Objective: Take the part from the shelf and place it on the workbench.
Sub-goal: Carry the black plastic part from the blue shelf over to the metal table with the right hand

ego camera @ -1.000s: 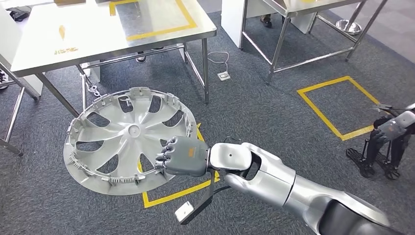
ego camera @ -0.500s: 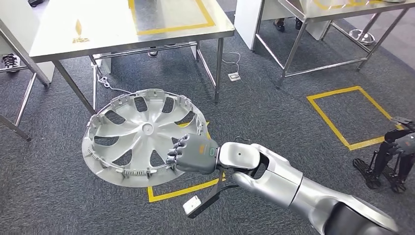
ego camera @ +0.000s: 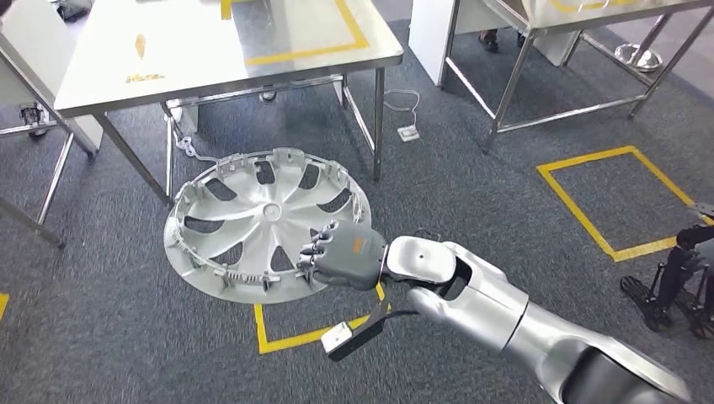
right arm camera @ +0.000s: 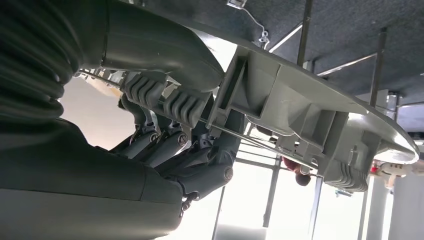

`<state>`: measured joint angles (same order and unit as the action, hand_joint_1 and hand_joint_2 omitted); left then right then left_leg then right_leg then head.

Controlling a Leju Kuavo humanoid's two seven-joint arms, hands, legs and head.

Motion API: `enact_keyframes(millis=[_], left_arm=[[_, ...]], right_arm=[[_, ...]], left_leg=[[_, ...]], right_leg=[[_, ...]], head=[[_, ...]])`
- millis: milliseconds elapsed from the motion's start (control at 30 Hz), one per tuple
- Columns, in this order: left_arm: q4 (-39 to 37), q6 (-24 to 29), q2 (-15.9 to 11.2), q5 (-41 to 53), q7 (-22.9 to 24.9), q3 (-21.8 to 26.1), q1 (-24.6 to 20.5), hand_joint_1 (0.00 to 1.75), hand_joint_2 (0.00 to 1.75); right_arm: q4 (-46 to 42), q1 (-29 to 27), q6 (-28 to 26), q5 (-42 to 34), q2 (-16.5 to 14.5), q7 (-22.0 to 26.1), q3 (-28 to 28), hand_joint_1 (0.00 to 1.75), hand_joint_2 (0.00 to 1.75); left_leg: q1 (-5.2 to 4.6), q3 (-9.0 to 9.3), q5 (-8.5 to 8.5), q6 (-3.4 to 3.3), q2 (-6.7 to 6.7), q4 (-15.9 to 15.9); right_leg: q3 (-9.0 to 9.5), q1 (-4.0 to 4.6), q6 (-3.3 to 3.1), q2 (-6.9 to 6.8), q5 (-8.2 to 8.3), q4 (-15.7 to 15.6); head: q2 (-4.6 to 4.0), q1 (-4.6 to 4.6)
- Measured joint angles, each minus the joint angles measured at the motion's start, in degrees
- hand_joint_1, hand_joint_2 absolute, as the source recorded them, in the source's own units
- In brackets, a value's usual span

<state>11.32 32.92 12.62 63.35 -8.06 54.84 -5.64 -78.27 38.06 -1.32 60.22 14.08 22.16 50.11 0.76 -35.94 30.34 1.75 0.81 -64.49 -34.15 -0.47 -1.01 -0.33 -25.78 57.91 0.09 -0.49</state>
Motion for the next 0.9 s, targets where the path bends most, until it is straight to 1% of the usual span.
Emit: enact_keyframes(millis=[33,67,100,133,167,200,233,300,333,367,433,467,500,533,567,633,667,700,733,767,800,833,867,900], left_arm=[[0.00,0.00,-0.02,-0.07,-0.08,0.00,-0.01,0.00,1.75],[0.00,0.00,-0.03,-0.14,-0.18,0.00,0.02,0.00,1.75],[0.00,0.00,-0.05,-0.20,-0.31,0.00,0.08,0.00,1.75],[0.00,0.00,-0.05,-0.26,-0.43,0.00,0.13,0.00,1.75],[0.00,0.00,-0.05,-0.27,-0.48,0.00,0.17,0.00,1.75],[0.00,0.00,-0.05,-0.27,-0.51,0.00,0.18,0.00,1.75],[0.00,0.00,-0.05,-0.27,-0.51,0.00,0.18,0.00,1.75],[0.00,0.00,-0.05,-0.27,-0.51,0.00,0.17,0.00,1.75],[0.01,0.00,-0.08,-0.26,-0.51,0.00,0.14,0.00,1.75],[0.01,0.01,-0.12,-0.23,-0.49,0.00,0.10,0.00,1.75],[0.01,0.04,-0.17,-0.31,-0.51,0.01,-0.10,0.00,1.75],[0.00,0.05,-0.16,-0.36,-0.56,0.01,-0.17,0.00,1.75],[0.00,0.07,-0.13,-0.42,-0.68,0.02,-0.23,0.00,1.75],[0.01,0.08,-0.12,-0.42,-0.79,0.02,-0.26,0.00,1.75],[0.01,0.08,-0.11,-0.39,-0.87,0.02,-0.30,0.00,1.75],[0.02,0.09,-0.12,-0.34,-0.93,0.02,-0.33,0.00,1.75],[0.02,0.09,-0.13,-0.30,-0.93,0.02,-0.30,0.00,1.75],[0.02,0.08,-0.14,-0.24,-0.91,0.02,-0.29,0.00,1.75],[0.02,0.07,-0.14,-0.14,-0.88,0.02,-0.29,0.00,1.75],[0.02,0.04,-0.11,0.00,-0.85,0.02,-0.32,0.00,1.75],[0.02,-0.02,-0.06,0.13,-0.83,0.02,-0.36,0.00,1.75],[0.01,-0.10,0.00,0.24,-0.80,0.02,-0.41,0.00,1.75],[0.01,-0.21,0.05,0.32,-0.79,0.02,-0.45,0.00,1.75],[0.01,-0.30,0.08,0.37,-0.78,0.02,-0.47,0.00,1.75]], right_arm=[[0.19,-0.06,-0.01,0.32,-0.10,0.06,-0.11,1.75,1.75],[0.39,-0.17,-0.05,0.66,-0.24,0.10,-0.14,1.75,1.75],[0.57,-0.31,-0.11,0.99,-0.40,0.14,-0.15,1.75,1.75],[0.69,-0.43,-0.16,1.22,-0.57,0.14,-0.15,1.75,1.75],[0.75,-0.53,-0.21,1.34,-0.69,0.15,-0.16,1.75,1.75],[0.76,-0.58,-0.22,1.42,-0.77,0.15,-0.16,1.75,1.75],[0.76,-0.60,-0.23,1.44,-0.79,0.16,-0.16,1.75,1.75],[0.76,-0.61,-0.23,1.44,-0.80,0.16,-0.16,1.75,1.75],[0.76,-0.63,-0.23,1.45,-0.85,0.16,-0.17,1.75,1.75],[0.77,-0.66,-0.23,1.45,-0.96,0.16,-0.20,1.75,1.75],[0.80,-0.73,-0.35,1.53,-1.26,0.13,-0.45,1.75,1.75],[0.82,-0.76,-0.44,1.63,-1.36,0.16,-0.62,1.75,1.75],[0.83,-0.80,-0.56,1.76,-1.40,0.26,-0.80,1.75,1.75],[0.83,-0.84,-0.64,1.89,-1.40,0.38,-0.93,1.75,1.75],[0.83,-0.94,-0.71,2.05,-1.40,0.48,-1.08,1.75,1.75],[0.83,-1.47,-0.89,2.40,-1.40,0.47,-1.38,1.75,1.75],[0.83,-1.91,-0.98,2.60,-1.39,0.38,-1.55,1.75,1.75],[0.82,-2.35,-1.05,2.85,-1.39,0.26,-1.74,1.75,1.75],[0.80,-2.72,-1.09,3.05,-1.38,0.10,-1.90,1.75,1.75],[0.77,-2.97,-1.10,3.24,-1.37,-0.03,-2.02,1.75,1.75],[0.74,-3.13,-1.10,3.40,-1.34,-0.13,-2.14,1.75,1.75],[0.72,-3.23,-1.10,3.49,-1.31,-0.18,-2.26,1.75,1.75],[0.68,-3.32,-1.11,3.56,-1.26,-0.19,-2.41,1.75,1.75],[0.64,-3.40,-1.12,3.63,-1.21,-0.20,-2.60,1.75,1.75]], left_leg=[[0.02,-2.03,1.55,0.18,-0.11,-3.75],[0.07,-4.13,2.73,0.35,-0.16,-7.38],[0.09,-5.63,3.00,0.47,-0.19,-9.67],[0.11,-6.36,2.50,0.54,-0.22,-10.46],[0.13,-6.50,1.72,0.57,-0.24,-10.26],[0.14,-6.33,0.99,0.58,-0.26,-9.62],[0.15,-6.19,0.66,0.57,-0.27,-9.23],[0.15,-6.10,0.49,0.57,-0.28,-9.01],[0.18,-5.41,-0.55,0.57,-0.33,-7.40],[0.22,-4.01,-2.26,0.53,-0.51,-4.05],[0.07,-1.09,-4.94,-0.53,-0.64,2.70],[0.07,-0.19,-5.33,-1.22,-0.64,4.63],[0.03,0.04,-5.00,-1.95,-0.51,4.82],[0.12,0.18,-4.94,-2.32,-0.49,4.90],[0.19,0.30,-4.86,-2.60,-0.48,4.94],[0.15,0.38,-4.65,-2.92,-0.45,4.93],[0.12,0.45,-4.55,-2.99,-0.40,4.92],[0.10,0.57,-4.44,-3.00,-0.33,4.91],[0.08,0.79,-4.30,-2.95,-0.23,4.90],[0.06,1.06,-4.14,-2.86,-0.16,4.90],[0.05,1.30,-3.98,-2.73,-0.11,4.90],[-0.04,1.43,-3.81,-2.52,-0.06,4.86],[-0.10,1.46,-3.68,-2.24,-0.04,4.85],[-0.12,1.45,-3.58,-1.91,-0.04,4.89]], right_leg=[[0.12,0.01,-0.22,-0.05,-0.13,0.00],[0.22,0.04,-0.35,-0.08,-0.27,0.03],[0.36,0.06,-0.39,-0.07,-0.44,0.06],[0.53,0.06,-0.38,-0.05,-0.61,0.10],[0.69,0.05,-0.34,-0.03,-0.74,0.12],[0.81,0.04,-0.30,-0.01,-0.84,0.13],[0.86,0.04,-0.28,-0.01,-0.88,0.14],[0.89,0.04,-0.27,-0.01,-0.90,0.14],[1.04,0.02,-0.19,0.00,-1.02,0.18],[1.28,-0.01,0.00,-0.02,-1.31,0.32],[1.60,0.16,0.97,-0.12,-2.04,0.63],[1.59,0.21,1.53,-0.18,-2.43,0.83],[1.30,0.26,2.02,-0.18,-2.94,1.45],[0.60,0.18,2.31,-0.15,-3.83,3.00],[-0.77,0.09,2.56,-0.10,-5.15,5.75],[-5.14,0.02,2.84,-0.03,-8.09,13.66],[-7.07,0.01,2.86,-0.01,-8.67,16.65],[-8.10,0.02,2.79,0.00,-8.15,17.68],[-7.92,0.03,2.62,0.01,-6.54,16.33],[-6.61,0.07,2.35,0.03,-4.20,12.90],[-4.82,0.18,1.97,0.04,-1.95,8.55],[-3.21,0.36,1.62,0.02,-0.46,4.83],[-2.17,0.55,1.34,0.01,0.31,2.33],[-1.75,0.73,1.10,0.02,0.36,1.19]], head=[[0.00,-0.16],[0.00,-0.19],[0.00,-0.19],[0.00,-0.20],[0.00,-0.21],[0.00,-0.22],[0.00,-0.23],[0.00,-0.22],[0.00,-0.21],[0.00,-0.21],[0.00,-0.16],[0.00,-0.14],[0.00,-0.09],[0.00,-0.01],[0.00,0.09],[0.00,0.27],[0.00,0.30],[0.00,0.33],[0.00,0.36],[0.00,0.38],[0.00,0.39],[0.00,0.40],[0.00,0.42],[0.00,0.43]])
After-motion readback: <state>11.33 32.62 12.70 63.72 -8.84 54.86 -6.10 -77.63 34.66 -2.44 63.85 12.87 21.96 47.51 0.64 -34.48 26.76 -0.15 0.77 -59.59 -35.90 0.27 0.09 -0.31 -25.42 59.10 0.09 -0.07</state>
